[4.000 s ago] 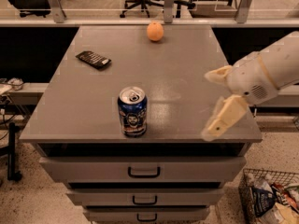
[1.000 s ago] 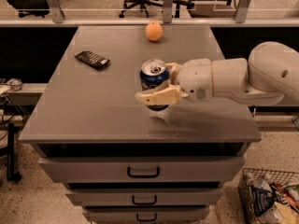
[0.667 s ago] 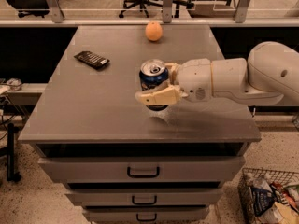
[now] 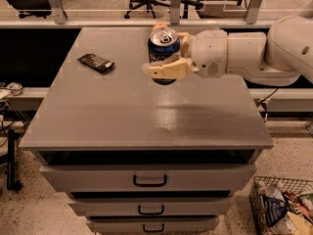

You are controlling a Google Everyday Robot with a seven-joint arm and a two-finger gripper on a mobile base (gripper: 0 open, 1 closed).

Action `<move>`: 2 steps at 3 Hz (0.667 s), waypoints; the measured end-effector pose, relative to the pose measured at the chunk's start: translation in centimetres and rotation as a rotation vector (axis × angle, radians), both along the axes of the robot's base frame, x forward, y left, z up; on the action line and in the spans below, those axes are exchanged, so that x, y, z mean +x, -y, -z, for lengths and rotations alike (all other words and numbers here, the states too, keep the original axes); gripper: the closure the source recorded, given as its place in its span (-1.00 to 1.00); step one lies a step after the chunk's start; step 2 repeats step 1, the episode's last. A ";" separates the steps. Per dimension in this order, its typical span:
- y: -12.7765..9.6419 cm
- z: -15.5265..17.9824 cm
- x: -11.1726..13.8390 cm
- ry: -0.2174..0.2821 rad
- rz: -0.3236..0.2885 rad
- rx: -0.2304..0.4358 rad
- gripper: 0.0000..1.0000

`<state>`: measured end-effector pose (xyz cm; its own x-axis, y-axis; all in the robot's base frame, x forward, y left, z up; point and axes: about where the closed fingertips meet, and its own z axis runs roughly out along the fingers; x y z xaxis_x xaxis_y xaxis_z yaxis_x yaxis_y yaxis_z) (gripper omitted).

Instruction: Pick pepsi can

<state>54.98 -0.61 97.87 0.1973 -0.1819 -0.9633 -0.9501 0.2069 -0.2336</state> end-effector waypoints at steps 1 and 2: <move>0.0 -0.2 0.0 0.003 0.001 0.002 1.00; 0.0 -0.2 0.0 0.003 0.001 0.002 1.00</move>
Offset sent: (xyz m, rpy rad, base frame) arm 0.0000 0.0000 0.0000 0.0000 0.0000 0.0000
